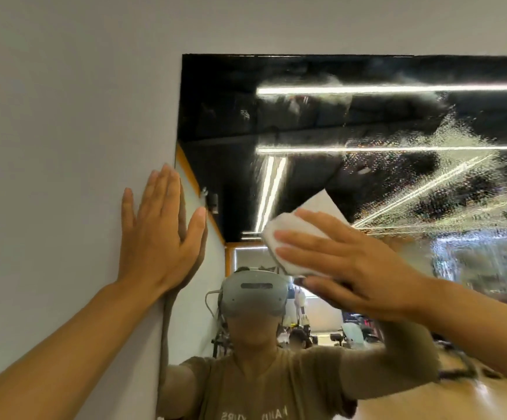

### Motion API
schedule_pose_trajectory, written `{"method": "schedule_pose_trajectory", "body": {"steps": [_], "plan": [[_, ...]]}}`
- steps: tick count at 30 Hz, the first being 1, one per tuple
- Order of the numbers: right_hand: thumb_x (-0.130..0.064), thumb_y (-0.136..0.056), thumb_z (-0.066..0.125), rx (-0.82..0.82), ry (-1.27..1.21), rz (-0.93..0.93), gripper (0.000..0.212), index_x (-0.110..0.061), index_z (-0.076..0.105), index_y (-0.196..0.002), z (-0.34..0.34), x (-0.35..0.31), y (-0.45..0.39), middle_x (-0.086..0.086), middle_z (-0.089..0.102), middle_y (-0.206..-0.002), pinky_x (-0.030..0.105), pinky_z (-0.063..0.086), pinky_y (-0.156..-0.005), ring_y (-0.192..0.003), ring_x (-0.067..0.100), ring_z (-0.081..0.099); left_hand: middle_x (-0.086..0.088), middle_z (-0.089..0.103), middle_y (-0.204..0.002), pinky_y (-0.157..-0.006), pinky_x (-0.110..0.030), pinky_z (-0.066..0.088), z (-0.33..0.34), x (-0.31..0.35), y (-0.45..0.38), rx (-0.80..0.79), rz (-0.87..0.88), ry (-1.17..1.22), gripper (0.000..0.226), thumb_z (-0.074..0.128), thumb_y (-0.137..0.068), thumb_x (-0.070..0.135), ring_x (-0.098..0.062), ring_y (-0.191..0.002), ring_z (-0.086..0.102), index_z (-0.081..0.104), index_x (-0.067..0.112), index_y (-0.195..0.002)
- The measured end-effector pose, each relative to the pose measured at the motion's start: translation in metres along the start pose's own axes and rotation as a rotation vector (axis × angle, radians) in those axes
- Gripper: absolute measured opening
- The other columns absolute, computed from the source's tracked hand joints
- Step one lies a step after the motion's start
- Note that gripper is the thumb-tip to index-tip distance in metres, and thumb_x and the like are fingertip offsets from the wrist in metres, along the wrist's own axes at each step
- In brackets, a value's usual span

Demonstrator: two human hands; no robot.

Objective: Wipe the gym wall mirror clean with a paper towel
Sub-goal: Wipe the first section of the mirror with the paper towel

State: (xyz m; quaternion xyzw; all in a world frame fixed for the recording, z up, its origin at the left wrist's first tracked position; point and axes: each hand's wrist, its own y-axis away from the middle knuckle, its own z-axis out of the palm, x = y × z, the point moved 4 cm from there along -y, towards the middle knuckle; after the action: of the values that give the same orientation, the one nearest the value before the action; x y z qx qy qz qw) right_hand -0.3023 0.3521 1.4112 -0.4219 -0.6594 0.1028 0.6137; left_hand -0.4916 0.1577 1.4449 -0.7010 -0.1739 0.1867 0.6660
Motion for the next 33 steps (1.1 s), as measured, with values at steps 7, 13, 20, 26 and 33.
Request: {"method": "schedule_pose_trajectory", "body": {"steps": [7, 13, 20, 26, 33], "plan": [[-0.051, -0.105, 0.03, 0.032, 0.04, 0.141, 0.045, -0.039, 0.04, -0.147, -0.023, 0.065, -0.024, -0.017, 0.031, -0.157, 0.037, 0.033, -0.107, -0.148, 0.009, 0.021, 0.002, 0.009, -0.167, -0.123, -0.039, -0.008, -0.001, 0.001, 0.003, -0.016, 0.038, 0.027, 0.074, 0.023, -0.097, 0.054, -0.009, -0.151, 0.0, 0.016, 0.015, -0.16], [-0.041, -0.107, 0.037, 0.19, -0.023, 0.69, 0.046, -0.034, 0.036, -0.152, -0.05, 0.149, -0.07, -0.011, 0.023, -0.164, 0.056, 0.028, -0.118, -0.153, 0.019, 0.013, 0.006, 0.01, -0.166, -0.125, -0.039, 0.0, -0.002, 0.0, 0.014, -0.027, 0.088, 0.043, 0.075, 0.019, -0.097, 0.058, -0.011, -0.153, 0.005, 0.016, 0.017, -0.16], [-0.048, -0.106, 0.026, 0.008, 0.009, 0.223, 0.053, -0.026, 0.04, -0.152, -0.023, 0.055, 0.011, -0.011, 0.03, -0.161, 0.041, 0.021, -0.121, -0.154, 0.02, 0.013, 0.004, 0.01, -0.166, -0.121, -0.024, -0.005, 0.0, 0.01, 0.018, -0.016, 0.061, 0.068, 0.067, 0.026, -0.1, 0.046, -0.005, -0.15, 0.0, 0.018, 0.014, -0.159], [-0.041, -0.109, 0.028, -0.051, 0.055, -0.076, 0.043, -0.028, 0.039, -0.148, -0.022, 0.036, 0.067, -0.008, 0.034, -0.158, 0.033, 0.026, -0.12, -0.151, 0.022, 0.022, 0.0, 0.014, -0.166, -0.12, -0.021, -0.005, 0.002, 0.018, 0.024, -0.019, 0.056, 0.074, 0.065, 0.028, -0.1, 0.042, -0.009, -0.152, 0.001, 0.02, 0.013, -0.158], [-0.049, -0.106, 0.03, 0.119, -0.036, 0.535, 0.047, -0.039, 0.033, -0.152, -0.058, 0.158, -0.009, -0.008, 0.024, -0.164, 0.061, 0.028, -0.116, -0.152, 0.021, 0.017, 0.005, 0.012, -0.166, -0.119, -0.025, -0.001, 0.002, 0.025, 0.031, -0.054, 0.055, 0.057, 0.07, 0.023, -0.099, 0.052, -0.007, -0.151, -0.001, 0.019, 0.016, -0.159]]}}
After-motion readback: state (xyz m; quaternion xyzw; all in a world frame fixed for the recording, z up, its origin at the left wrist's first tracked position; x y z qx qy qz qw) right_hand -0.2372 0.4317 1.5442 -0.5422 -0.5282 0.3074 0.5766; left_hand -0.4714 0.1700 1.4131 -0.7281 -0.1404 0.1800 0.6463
